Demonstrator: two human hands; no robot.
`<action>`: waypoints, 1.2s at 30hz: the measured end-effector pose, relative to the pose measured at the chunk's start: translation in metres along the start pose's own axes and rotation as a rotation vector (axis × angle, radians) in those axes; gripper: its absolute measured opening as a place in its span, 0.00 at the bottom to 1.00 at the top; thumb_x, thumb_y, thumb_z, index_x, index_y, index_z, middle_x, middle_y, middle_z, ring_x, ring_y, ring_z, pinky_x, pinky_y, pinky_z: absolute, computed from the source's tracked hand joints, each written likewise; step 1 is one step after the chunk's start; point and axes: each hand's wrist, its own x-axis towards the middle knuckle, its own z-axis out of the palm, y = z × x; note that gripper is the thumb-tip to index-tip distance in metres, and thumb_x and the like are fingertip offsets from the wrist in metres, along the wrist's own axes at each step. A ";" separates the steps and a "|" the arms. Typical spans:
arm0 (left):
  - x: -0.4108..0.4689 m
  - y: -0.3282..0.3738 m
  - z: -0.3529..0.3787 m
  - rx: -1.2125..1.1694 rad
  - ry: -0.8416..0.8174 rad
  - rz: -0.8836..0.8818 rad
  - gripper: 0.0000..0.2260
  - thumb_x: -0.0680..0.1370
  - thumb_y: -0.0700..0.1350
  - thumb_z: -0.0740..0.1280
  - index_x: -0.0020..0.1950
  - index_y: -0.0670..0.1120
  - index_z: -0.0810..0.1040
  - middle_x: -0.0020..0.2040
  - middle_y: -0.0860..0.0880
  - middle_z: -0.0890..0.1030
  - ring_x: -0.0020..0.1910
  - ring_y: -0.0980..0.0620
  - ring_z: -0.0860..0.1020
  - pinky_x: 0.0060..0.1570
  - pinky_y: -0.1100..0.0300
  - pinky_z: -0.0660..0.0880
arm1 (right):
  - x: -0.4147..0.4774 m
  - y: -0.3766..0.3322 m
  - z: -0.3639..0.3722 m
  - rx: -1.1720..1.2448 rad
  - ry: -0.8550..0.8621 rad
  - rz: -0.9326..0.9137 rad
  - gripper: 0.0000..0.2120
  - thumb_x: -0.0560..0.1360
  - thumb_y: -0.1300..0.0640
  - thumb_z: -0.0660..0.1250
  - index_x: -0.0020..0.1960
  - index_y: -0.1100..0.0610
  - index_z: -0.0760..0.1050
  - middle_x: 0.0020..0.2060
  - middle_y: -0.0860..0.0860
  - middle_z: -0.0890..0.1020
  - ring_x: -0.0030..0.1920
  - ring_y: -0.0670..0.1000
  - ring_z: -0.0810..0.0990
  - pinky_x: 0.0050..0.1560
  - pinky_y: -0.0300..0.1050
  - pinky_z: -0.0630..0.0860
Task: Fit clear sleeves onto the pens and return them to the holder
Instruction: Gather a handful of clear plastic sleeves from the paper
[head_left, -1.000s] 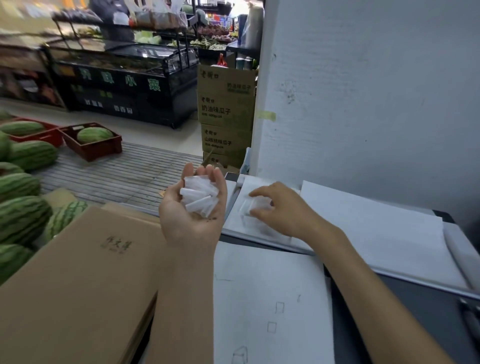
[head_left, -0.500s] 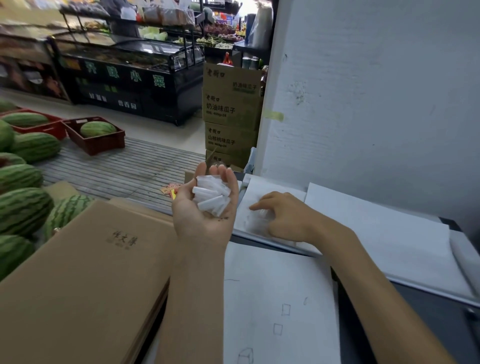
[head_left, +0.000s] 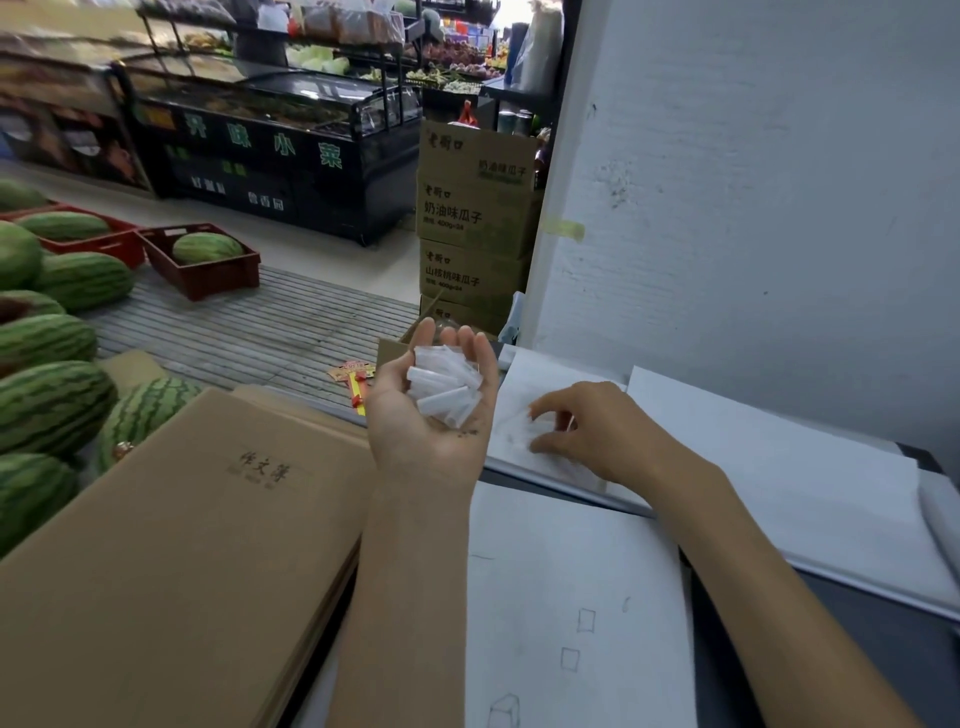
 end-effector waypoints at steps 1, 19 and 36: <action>0.000 0.000 0.000 0.002 0.005 -0.003 0.11 0.82 0.43 0.65 0.57 0.40 0.85 0.48 0.36 0.85 0.41 0.39 0.85 0.42 0.45 0.85 | 0.001 0.002 0.000 0.014 0.015 0.006 0.13 0.78 0.49 0.75 0.62 0.47 0.84 0.43 0.44 0.80 0.39 0.42 0.75 0.46 0.39 0.72; -0.001 0.002 0.000 0.011 0.005 -0.006 0.11 0.83 0.43 0.64 0.58 0.39 0.84 0.52 0.37 0.83 0.40 0.40 0.85 0.38 0.47 0.84 | -0.003 0.005 -0.008 -0.196 0.069 0.016 0.13 0.79 0.59 0.73 0.62 0.52 0.86 0.56 0.52 0.86 0.52 0.53 0.82 0.53 0.40 0.73; 0.002 0.005 0.000 -0.008 0.009 -0.009 0.12 0.82 0.43 0.66 0.60 0.40 0.83 0.51 0.36 0.83 0.48 0.40 0.83 0.38 0.46 0.84 | -0.017 -0.015 -0.023 0.167 -0.184 0.187 0.05 0.86 0.54 0.62 0.56 0.55 0.74 0.47 0.51 0.87 0.42 0.48 0.78 0.47 0.44 0.74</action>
